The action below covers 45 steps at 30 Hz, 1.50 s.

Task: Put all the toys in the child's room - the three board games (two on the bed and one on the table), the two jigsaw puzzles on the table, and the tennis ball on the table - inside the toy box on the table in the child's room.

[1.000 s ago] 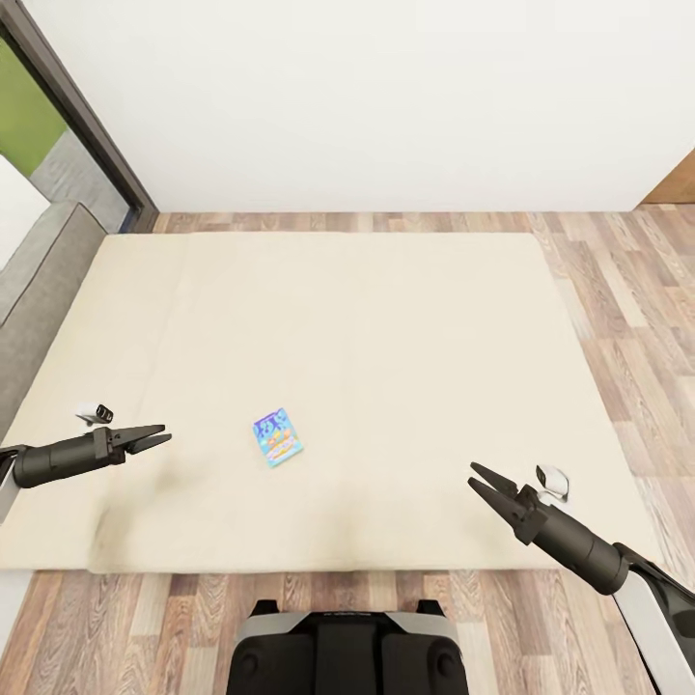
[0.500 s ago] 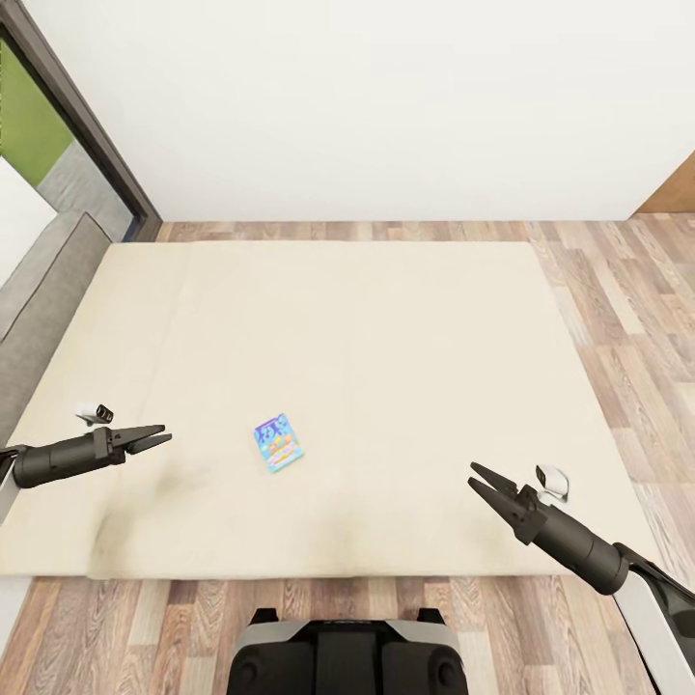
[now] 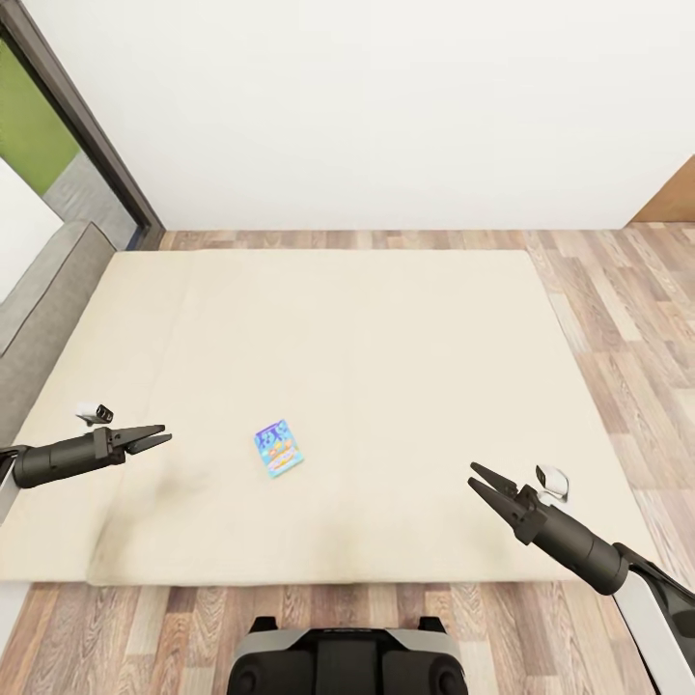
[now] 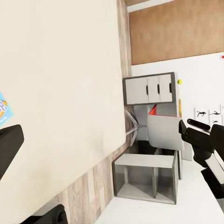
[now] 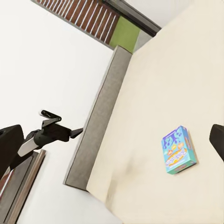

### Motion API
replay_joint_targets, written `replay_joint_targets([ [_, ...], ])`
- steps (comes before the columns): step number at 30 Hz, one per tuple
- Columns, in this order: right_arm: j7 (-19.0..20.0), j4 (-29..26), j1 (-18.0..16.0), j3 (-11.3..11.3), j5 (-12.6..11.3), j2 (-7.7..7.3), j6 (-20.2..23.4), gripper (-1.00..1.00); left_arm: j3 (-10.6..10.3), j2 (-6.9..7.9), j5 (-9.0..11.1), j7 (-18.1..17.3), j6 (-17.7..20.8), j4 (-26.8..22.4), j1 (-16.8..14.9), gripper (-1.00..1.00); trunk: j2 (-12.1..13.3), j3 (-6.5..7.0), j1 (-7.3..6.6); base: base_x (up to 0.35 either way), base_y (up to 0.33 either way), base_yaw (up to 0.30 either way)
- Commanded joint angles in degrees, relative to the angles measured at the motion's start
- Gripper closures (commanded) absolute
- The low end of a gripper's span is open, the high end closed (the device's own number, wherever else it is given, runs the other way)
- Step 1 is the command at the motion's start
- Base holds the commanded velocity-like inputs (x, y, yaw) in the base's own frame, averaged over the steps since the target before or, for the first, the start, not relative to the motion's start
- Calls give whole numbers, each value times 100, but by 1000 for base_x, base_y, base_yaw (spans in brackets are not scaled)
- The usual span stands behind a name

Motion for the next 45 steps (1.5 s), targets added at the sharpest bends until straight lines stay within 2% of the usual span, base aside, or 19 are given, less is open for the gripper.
replay_joint_targets([
  [1,3,0,-2,-1,-37,-2,48,-100,-1,1,-3,-22,61,1,-2,-100,-8,3,3,0,0,0],
  [18,-5,0,-2,-1,-30,0,41,-100,-1,1,-3,-22,57,0,-2,-100,-8,162,3,0,0,0],
  [28,-2,-1,-2,-1,-29,0,40,-100,-1,1,-3,-22,-246,5,-2,-100,-8,255,3,0,0,0],
  [45,3,0,-2,-1,-29,-1,40,-100,-1,1,-3,-22,-279,6,-2,-100,-8,414,3,0,0,0],
])
